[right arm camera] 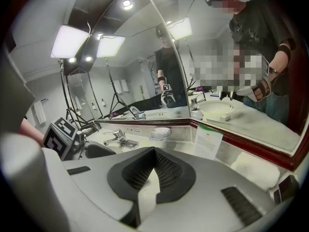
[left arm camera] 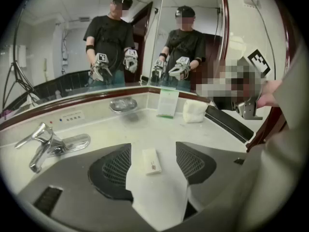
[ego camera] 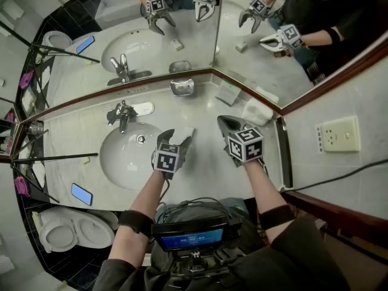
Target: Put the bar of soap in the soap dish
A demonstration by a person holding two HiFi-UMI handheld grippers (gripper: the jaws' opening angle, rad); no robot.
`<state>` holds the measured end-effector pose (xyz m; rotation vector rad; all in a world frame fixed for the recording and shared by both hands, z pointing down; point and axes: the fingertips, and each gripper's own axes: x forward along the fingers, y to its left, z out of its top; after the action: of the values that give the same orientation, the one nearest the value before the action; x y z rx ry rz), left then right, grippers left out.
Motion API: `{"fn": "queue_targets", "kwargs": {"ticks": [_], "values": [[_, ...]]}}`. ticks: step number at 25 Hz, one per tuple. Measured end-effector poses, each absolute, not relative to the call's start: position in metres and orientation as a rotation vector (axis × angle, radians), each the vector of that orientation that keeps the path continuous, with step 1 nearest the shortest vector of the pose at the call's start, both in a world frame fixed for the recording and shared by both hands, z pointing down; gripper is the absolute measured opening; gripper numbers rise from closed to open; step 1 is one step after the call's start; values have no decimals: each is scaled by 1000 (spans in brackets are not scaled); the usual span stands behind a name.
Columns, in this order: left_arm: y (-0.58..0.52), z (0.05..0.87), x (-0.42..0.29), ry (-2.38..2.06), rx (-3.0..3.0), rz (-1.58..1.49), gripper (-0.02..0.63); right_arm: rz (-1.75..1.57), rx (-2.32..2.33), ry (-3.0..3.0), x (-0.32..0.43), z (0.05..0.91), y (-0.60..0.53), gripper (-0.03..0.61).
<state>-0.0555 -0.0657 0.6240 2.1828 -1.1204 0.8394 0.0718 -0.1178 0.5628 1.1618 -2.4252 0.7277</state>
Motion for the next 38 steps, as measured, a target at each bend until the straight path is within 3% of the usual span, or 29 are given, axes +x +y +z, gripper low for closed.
{"fn": "queue_targets", "kwargs": {"ticks": [3,16,17,20,21,29,38], "values": [[-73,654,-46,-1076,2128,938,314,735,1172,-2418,78,567,-123,18],[-86,751,-38,-1032,1923,1099,312,788,1191,-2368,100,590,-127,18],[-87,753,-38,-1040,1920,1105,304,790,1189,-2365,101,590,-127,18],[-88,754,-41,-1073,1917,1102,187,790,1183,-2361,100,591,-127,18],[-88,753,-41,-1077,1921,1094,183,789,1180,-2362,100,591,-127,18],[-95,724,-50,-1138,1990,1008,176,775,1140,-2377,85,587,-125,18],[-114,583,-73,-1376,2261,677,176,718,1086,-2477,55,554,-133,20]]}}
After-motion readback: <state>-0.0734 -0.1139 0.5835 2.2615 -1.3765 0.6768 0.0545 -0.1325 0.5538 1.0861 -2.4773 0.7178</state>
